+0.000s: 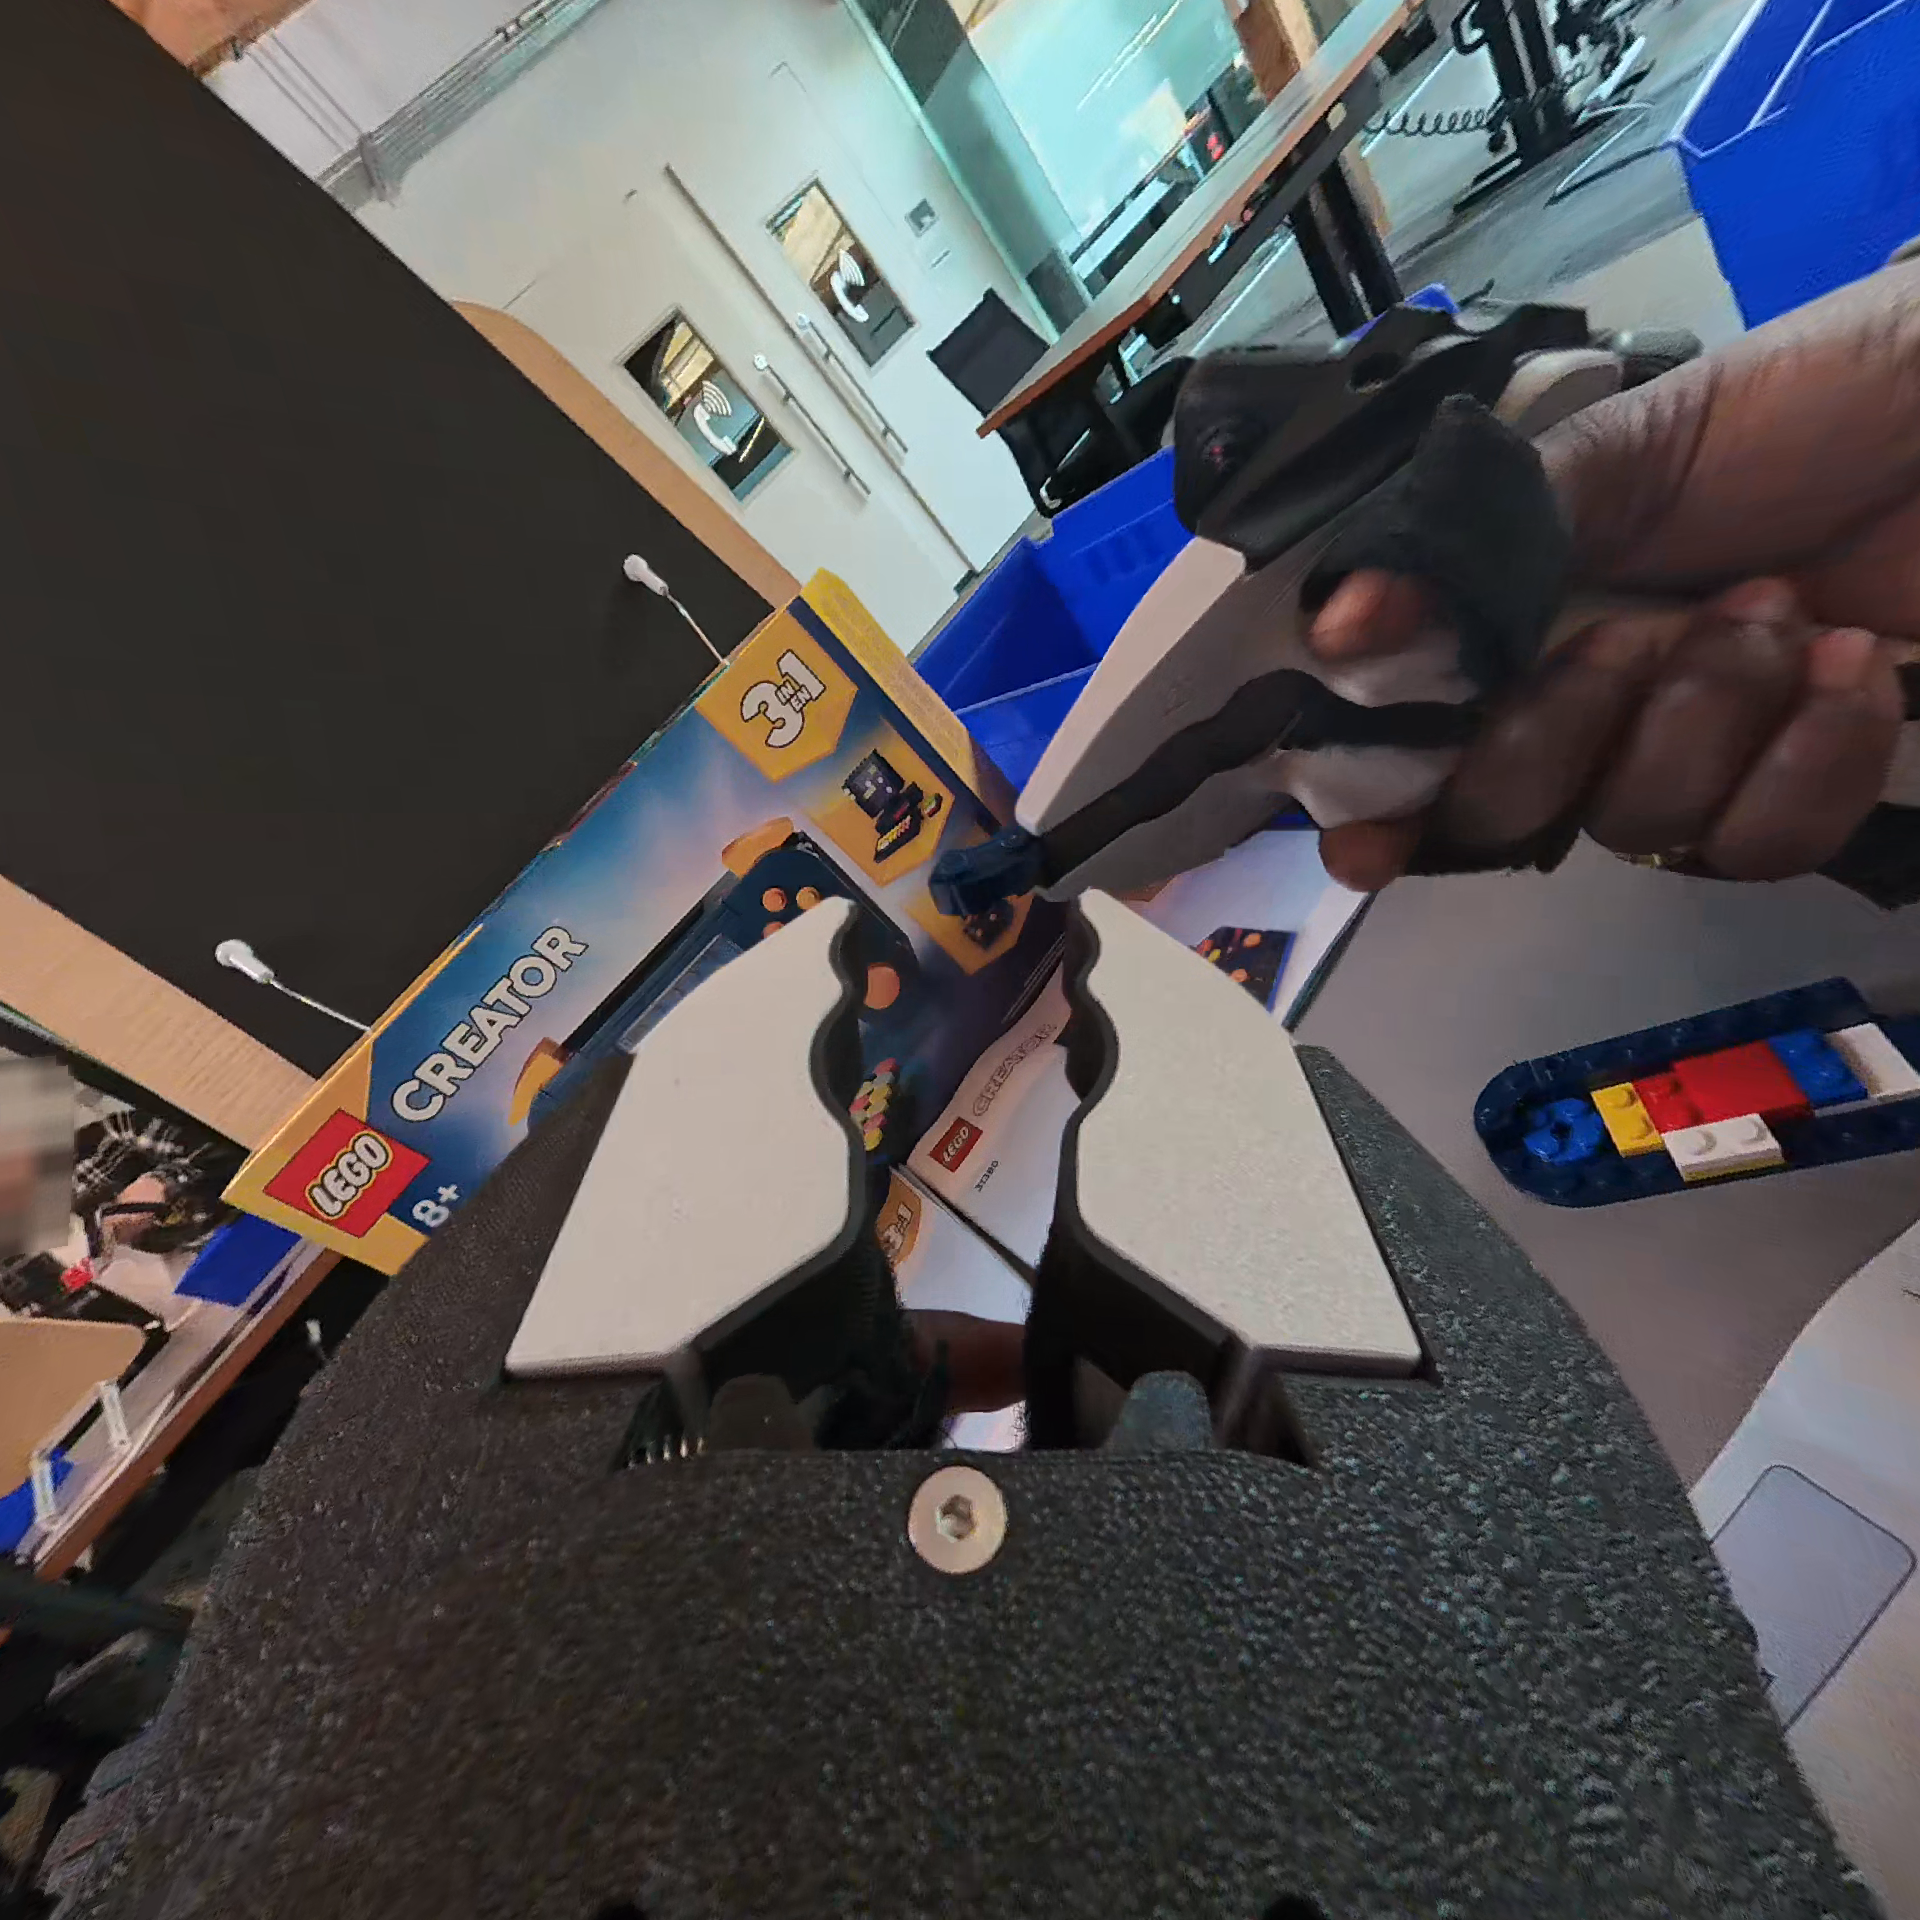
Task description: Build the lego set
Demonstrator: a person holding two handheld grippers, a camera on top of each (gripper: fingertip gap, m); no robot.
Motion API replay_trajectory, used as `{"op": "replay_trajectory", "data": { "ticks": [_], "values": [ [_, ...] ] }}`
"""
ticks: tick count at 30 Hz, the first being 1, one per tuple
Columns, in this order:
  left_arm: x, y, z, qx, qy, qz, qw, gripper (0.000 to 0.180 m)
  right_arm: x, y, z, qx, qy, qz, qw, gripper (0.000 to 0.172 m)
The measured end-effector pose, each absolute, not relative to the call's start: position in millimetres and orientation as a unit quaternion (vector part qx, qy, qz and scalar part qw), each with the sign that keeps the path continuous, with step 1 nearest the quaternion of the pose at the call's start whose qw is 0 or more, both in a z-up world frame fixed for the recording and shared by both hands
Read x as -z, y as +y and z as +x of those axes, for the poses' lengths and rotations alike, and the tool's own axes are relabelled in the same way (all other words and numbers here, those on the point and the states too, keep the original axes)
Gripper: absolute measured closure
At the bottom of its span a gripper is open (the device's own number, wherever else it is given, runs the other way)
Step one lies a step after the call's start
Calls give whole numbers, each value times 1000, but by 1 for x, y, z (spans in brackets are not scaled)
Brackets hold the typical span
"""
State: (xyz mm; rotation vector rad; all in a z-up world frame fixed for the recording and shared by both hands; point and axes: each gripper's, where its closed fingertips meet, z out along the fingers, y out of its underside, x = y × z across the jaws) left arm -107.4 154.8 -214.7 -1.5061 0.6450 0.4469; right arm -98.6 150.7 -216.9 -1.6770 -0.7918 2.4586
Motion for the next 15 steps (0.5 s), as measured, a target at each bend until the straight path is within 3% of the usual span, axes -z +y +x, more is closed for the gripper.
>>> {"op": "replay_trajectory", "data": {
  "ticks": [6, 15],
  "values": [
    [210, 152, -104, -148, 269, -666, 680, 160, 215, 145, -102, -810, -239, -534, 26, 163],
    [207, 147, -98, -78, 278, -657, 696, 162, 212, 140, -97, -812, -270, -517, 6, 163]
  ]
}}
